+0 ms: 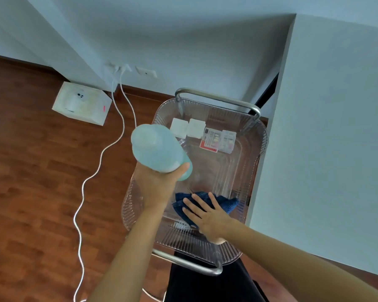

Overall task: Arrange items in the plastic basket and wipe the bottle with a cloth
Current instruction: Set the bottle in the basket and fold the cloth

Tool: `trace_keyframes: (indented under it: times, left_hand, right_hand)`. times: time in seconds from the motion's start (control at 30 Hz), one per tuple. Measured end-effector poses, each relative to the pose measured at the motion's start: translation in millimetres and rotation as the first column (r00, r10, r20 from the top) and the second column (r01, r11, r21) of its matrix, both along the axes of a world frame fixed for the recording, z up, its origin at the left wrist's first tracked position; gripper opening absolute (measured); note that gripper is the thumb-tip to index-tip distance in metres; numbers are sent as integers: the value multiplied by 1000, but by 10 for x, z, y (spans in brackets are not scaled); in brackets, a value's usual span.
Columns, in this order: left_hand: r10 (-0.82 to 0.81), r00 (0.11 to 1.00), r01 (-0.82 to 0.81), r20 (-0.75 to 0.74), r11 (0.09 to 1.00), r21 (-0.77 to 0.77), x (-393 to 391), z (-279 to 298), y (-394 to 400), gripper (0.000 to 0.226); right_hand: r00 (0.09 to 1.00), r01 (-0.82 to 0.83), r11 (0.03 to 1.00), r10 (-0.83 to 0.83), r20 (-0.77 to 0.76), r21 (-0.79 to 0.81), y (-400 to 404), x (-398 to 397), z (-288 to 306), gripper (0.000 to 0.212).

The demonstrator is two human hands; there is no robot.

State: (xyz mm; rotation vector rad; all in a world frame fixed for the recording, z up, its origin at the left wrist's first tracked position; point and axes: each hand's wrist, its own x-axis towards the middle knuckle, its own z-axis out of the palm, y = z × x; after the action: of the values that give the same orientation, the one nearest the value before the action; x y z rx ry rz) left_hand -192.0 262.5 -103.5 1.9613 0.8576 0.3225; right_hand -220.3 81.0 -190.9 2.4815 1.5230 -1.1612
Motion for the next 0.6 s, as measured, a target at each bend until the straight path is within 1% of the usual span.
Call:
trace_keyframes:
  times: [0.1,0.23,0.33,0.4,0.43,0.47,0.5,0.53,0.57,0.6]
  left_hand:
    - [-31,999,32,15,999,-42,83,-14,-129,86]
    - [-69,998,69,-4,997,-38,73,-30,-173,80]
    - [-89,992,80,-87,991,-103,33,42,-197,87]
    - [-145,975,117,-167,979,-167,-74,141,-193,89]
    - [-175,965,146,-195,977,-153,-181,225,-196,88]
    - [-180,957,169,-229,983,-68,-314,316,-208,85]
    - [-153,949,183,-276,979,86,-469,393,-225,80]
    - [-80,946,164,-315,954,253,-633,462,-251,74]
    - [27,939,107,-343,924,366,-791,514,-305,70]
    - [124,923,33,-365,919,394,-920,534,-384,66]
  right_hand:
    - [1000,-25,1000,25,-9,-18,2,8,7,77]
    - [999,-10,1000,11,-44,16,-8,74,29,71]
    - [997,45,997,-41,-65,64,-5,158,130,59]
    - [999,42,995,-40,-29,93,-51,168,201,59]
    - [1000,16,996,-15,-12,89,-85,153,228,62]
    - [1000,-9,997,9,0,74,-122,124,232,65]
    - [1000,-31,998,31,7,46,-158,100,228,67]
    - [998,-54,999,53,15,8,-184,100,228,67]
    - [997,-72,997,73,30,-24,-196,120,228,66]
    - [996,-75,996,77,46,-45,-194,142,219,65]
